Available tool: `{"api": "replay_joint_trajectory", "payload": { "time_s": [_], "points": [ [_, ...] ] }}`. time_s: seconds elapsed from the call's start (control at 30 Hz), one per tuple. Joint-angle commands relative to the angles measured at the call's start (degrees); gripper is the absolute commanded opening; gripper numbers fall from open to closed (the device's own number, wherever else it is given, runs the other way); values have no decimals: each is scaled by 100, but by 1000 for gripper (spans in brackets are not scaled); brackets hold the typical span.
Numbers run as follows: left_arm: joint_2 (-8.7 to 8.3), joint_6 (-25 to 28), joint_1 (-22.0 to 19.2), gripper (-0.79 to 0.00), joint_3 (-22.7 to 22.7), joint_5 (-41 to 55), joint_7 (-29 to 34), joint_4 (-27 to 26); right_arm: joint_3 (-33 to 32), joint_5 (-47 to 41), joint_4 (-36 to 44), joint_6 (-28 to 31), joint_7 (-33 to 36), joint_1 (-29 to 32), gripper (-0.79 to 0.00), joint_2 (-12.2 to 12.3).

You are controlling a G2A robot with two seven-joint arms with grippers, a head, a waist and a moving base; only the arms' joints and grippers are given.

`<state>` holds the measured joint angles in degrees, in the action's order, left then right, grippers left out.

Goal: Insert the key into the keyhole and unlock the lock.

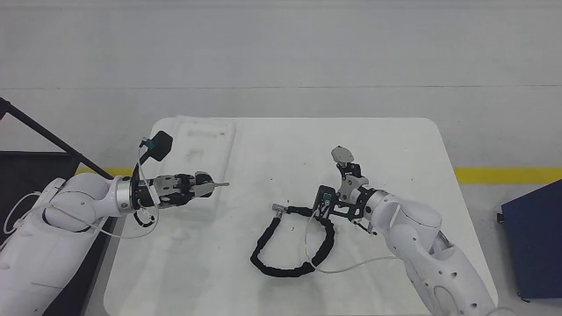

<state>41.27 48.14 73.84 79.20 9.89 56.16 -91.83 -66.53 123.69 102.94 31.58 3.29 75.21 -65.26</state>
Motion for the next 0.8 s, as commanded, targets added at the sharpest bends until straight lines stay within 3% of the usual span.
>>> {"api": "replay_joint_trajectory", "payload": {
  "time_s": [0.0, 0.77],
  "points": [
    [0, 0, 0, -785, 0, 0, 0, 0, 0, -2, 0, 0, 0, 0, 0, 0],
    [6, -99, 78, -785, 30, -210, -203, -147, 0, -2, 0, 0, 0, 0, 0, 0]
  ]
}}
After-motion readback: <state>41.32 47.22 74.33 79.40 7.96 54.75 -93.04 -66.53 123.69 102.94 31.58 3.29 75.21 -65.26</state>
